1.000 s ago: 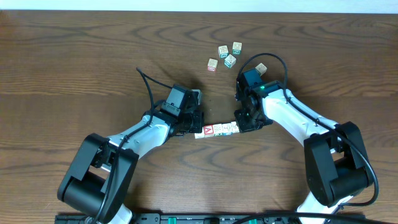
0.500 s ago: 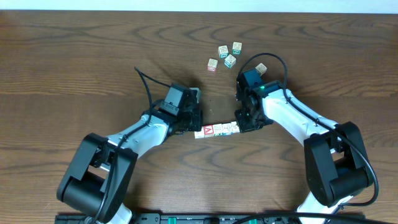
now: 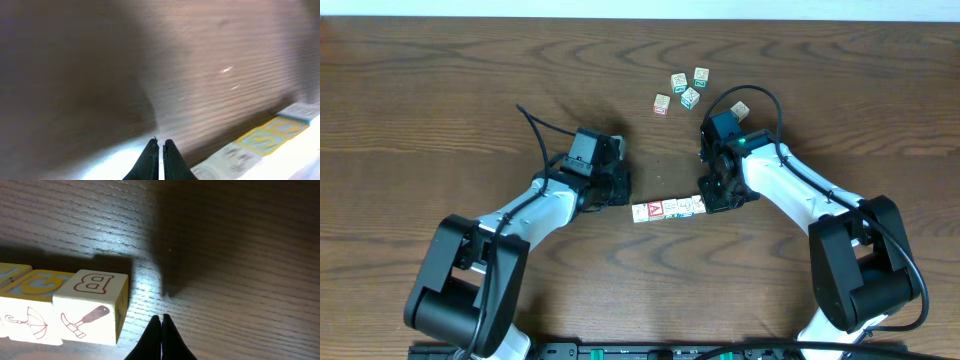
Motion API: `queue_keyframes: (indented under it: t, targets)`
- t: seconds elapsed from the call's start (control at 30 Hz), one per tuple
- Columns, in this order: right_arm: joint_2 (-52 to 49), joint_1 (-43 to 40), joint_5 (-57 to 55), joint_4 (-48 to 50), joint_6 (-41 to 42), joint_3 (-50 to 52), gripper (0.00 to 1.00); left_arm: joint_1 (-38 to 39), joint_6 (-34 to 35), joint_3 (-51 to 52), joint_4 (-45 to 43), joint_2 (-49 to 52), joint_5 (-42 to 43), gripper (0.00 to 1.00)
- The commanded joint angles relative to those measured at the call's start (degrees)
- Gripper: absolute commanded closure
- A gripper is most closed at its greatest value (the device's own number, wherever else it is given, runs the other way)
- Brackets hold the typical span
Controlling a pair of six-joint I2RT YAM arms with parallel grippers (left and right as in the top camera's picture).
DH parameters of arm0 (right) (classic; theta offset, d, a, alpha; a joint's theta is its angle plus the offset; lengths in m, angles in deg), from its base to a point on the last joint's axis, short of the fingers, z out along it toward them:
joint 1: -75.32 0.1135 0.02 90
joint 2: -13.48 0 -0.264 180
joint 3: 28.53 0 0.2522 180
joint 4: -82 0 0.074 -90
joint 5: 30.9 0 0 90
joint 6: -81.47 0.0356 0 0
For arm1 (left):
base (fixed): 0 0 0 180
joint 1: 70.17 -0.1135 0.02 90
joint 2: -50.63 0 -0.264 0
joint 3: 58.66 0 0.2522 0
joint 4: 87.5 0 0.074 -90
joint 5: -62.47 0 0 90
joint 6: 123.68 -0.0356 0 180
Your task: Lift 5 blocks
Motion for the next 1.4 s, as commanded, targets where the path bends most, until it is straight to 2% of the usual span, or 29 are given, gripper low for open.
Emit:
queue_keyframes:
  t: [0.0, 0.27, 0.47, 0.77, 1.37]
  targets:
    - [0.2, 0.15, -0.31, 0.15, 1.25, 1.11, 0.99, -0.57, -2.4, -1.18, 3.63, -1.64, -4.59, 0.93]
    - [0.17, 0.17, 0.22, 2.34, 1.44, 2.75, 0.99, -0.55, -3.8, -1.18, 11.54, -1.84, -7.32, 0.93]
    - [0.17, 0.28, 4.92, 4.42, 0.11, 2.78, 0.99, 1.16, -3.76, -1.18, 14.86, -1.81, -7.13, 0.93]
    - [0.15, 1.51, 5.49, 5.35, 0.11, 2.8, 0.99, 5.75, -1.79, -1.18, 13.75, -1.81, -7.19, 0.93]
    - [0.13, 2.1, 4.35, 5.51, 0.13, 2.8, 0.99, 5.84, -0.11, -1.18, 12.15, -1.81, -7.41, 0.93]
